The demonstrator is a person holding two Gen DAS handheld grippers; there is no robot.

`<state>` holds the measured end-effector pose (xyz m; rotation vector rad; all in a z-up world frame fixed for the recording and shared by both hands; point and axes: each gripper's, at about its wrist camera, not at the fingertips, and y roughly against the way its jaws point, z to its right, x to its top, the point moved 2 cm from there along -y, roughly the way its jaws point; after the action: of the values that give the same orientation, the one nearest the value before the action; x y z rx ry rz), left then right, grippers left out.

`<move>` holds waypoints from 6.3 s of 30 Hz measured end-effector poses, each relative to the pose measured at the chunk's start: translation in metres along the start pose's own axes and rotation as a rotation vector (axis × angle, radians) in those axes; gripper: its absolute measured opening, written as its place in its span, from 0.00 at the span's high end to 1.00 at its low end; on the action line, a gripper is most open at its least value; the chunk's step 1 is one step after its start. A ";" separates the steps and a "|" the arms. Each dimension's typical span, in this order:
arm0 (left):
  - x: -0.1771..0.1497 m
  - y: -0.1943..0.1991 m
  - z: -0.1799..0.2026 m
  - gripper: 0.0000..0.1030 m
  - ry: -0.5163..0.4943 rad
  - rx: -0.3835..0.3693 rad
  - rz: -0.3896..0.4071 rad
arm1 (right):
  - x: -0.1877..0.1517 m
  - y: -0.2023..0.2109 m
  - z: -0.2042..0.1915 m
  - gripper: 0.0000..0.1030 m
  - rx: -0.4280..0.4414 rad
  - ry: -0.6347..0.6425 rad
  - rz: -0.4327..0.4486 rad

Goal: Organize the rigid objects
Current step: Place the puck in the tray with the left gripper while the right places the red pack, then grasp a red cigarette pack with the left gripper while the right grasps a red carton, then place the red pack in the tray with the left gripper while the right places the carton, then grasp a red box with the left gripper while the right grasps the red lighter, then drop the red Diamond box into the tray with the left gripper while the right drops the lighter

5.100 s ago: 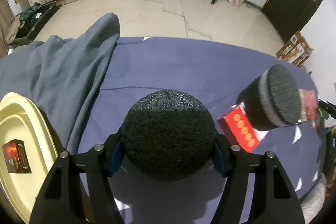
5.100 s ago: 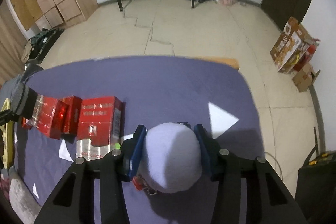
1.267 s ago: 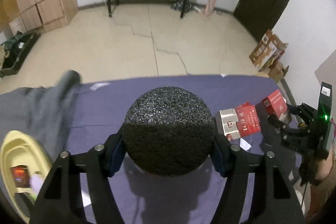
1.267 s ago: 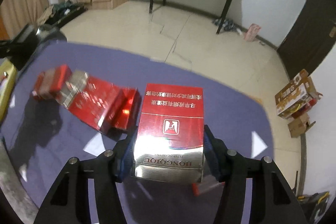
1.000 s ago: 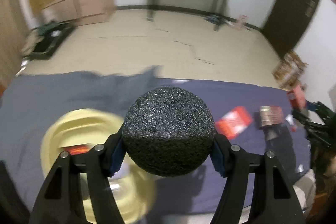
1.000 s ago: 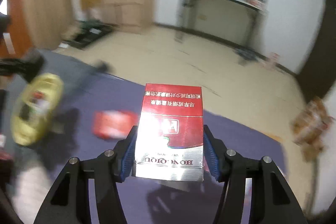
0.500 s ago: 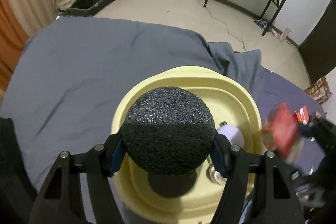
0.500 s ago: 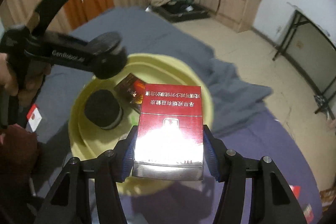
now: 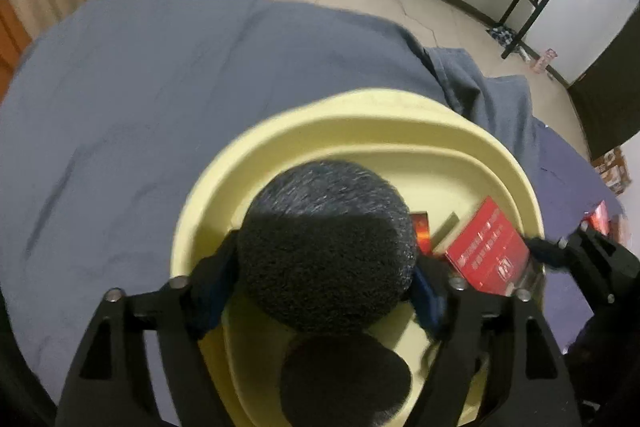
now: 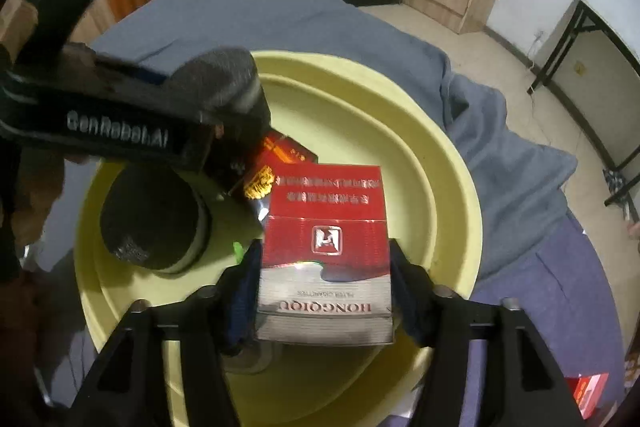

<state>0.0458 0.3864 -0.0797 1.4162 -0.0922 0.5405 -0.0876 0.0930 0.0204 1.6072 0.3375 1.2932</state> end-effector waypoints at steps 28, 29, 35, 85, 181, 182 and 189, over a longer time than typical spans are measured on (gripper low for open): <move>-0.054 -0.009 0.389 0.00 -0.784 -0.145 0.026 | -0.268 0.090 0.312 0.00 -0.297 -0.776 0.077; -0.055 -0.020 0.398 0.00 -0.820 -0.135 0.016 | -0.267 0.086 0.312 0.00 -0.290 -0.773 0.076; -0.056 -0.062 0.420 0.00 -0.874 -0.094 -0.040 | -0.258 0.079 0.320 0.01 -0.367 -0.740 0.053; -0.022 0.161 0.074 0.74 -0.252 -0.172 0.391 | -0.238 0.143 0.174 0.11 -0.013 -0.269 0.314; -0.027 0.137 0.197 0.10 -0.069 0.019 0.282 | -0.323 0.276 0.270 0.19 -0.128 -0.139 0.267; -0.029 0.143 0.170 0.10 -0.055 0.042 0.287 | -0.315 0.272 0.260 0.19 -0.103 -0.141 0.269; -0.054 0.123 0.058 0.10 0.016 0.090 0.222 | -0.241 0.205 0.171 0.19 0.091 -0.099 0.223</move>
<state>-0.0375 0.3216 0.0222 1.4984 -0.2164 0.7466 -0.1076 -0.2639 0.0630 1.8197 0.1606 1.3753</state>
